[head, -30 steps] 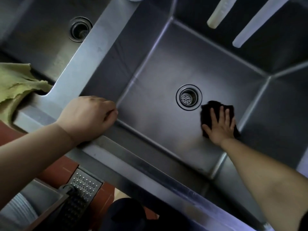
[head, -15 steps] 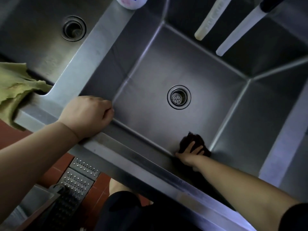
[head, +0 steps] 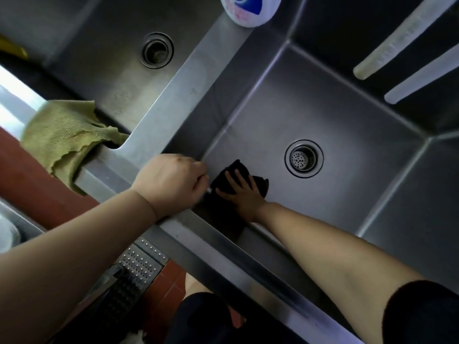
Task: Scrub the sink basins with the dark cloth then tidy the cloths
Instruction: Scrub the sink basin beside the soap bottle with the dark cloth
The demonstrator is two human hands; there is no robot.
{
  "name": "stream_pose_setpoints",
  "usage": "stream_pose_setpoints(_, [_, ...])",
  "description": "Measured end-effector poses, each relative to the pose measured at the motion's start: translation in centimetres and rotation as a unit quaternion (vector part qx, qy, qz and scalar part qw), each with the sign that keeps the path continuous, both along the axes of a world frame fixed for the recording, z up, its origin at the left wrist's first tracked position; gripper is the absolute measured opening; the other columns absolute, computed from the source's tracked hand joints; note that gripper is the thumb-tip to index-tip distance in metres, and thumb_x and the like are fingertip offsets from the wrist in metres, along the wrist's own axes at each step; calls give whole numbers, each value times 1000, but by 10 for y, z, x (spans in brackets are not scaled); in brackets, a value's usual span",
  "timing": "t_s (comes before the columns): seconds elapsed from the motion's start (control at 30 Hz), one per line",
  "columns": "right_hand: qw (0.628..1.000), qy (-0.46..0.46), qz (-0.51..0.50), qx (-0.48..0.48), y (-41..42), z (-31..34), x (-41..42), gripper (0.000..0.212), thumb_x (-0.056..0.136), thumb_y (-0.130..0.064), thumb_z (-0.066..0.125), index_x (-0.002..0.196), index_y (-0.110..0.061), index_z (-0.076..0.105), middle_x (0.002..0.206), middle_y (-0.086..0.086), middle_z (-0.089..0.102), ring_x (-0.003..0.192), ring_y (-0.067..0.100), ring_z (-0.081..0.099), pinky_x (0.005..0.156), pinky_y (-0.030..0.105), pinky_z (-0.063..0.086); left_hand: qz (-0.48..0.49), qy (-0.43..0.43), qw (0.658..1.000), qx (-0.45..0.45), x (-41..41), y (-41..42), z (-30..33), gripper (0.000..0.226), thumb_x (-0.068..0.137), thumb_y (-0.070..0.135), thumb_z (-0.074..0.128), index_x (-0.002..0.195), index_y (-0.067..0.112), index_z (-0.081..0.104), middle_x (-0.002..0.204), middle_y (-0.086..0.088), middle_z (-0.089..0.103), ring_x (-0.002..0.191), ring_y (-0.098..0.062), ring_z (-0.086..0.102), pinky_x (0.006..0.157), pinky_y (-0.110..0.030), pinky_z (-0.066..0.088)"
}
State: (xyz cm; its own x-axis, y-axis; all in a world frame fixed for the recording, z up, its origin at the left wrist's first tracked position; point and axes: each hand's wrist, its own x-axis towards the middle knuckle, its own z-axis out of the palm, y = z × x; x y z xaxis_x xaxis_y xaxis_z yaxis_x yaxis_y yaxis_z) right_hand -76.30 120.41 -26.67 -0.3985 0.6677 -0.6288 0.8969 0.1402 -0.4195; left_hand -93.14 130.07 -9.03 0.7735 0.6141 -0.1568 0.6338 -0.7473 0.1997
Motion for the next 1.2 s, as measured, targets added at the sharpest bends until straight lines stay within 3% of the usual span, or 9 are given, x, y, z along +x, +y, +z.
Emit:
stream_pose_setpoints(0.23, [994,19,42,98,17,-13,-8,58,98,-26,43,148,-40,18,159,4,-8,144,31,-14,110,47,-14,2,-10,1000,-7,-2,2,-5,31,82,33,41,56,17,49,54,-2,57,53,-27,58,47,-25,39])
stream_pose_setpoints(0.33, [990,42,39,128,-5,-5,5,64,89,-15,59,145,-32,34,157,9,17,144,37,11,112,59,10,7,-10,1000,-7,-2,1,-4,31,81,32,39,55,17,48,52,-2,56,51,-27,56,46,-24,36])
stream_pose_setpoints(0.5, [993,37,-18,110,-60,14,50,65,75,-1,65,132,-29,55,142,15,46,121,46,48,85,60,46,12,-16,1000,-20,0,0,-1,31,80,32,39,53,18,45,50,-3,55,48,-28,56,44,-25,38])
stream_pose_setpoints(0.6, [994,-26,-101,36,-82,35,72,48,95,-23,53,141,-32,42,144,10,38,127,36,37,101,45,39,17,-8,1000,-20,-1,-1,1,32,79,32,40,53,17,48,50,-2,56,48,-27,56,43,-25,38])
stream_pose_setpoints(0.67, [985,-78,-155,-3,-84,47,82,48,96,-40,47,142,-25,39,132,8,40,119,28,41,95,32,40,20,-2,1000,-19,-2,-2,1,30,78,32,41,52,16,47,49,-2,56,47,-28,56,42,-25,38])
stream_pose_setpoints(0.77, [952,-75,-290,-64,-82,74,86,60,85,-20,64,140,-23,40,128,6,40,117,27,40,92,28,40,27,9,999,-16,-2,-2,2,30,76,32,43,51,16,46,49,-3,56,46,-29,56,42,-26,39])
stream_pose_setpoints(0.9, [910,-11,-408,66,-74,118,63,68,87,3,50,143,-32,38,119,1,44,119,25,40,88,16,30,34,1,999,-17,-2,-5,9,30,83,32,43,58,15,47,60,-8,63,59,-33,61,50,-28,40])
stream_pose_setpoints(1.03, [852,24,-492,177,-56,187,18,78,88,-4,57,148,-38,20,139,4,43,126,21,42,103,27,35,14,-31,999,-33,-10,-11,29,37,76,37,32,66,14,59,65,-6,64,63,-30,65,50,-32,50])
stream_pose_setpoints(1.2, [792,93,-542,266,-44,263,-56,85,88,-11,63,148,-42,11,144,0,40,131,15,41,106,30,36,34,-132,988,-74,-35,-29,72,41,92,38,50,127,19,54,124,0,58,114,-22,55,87,-33,45])
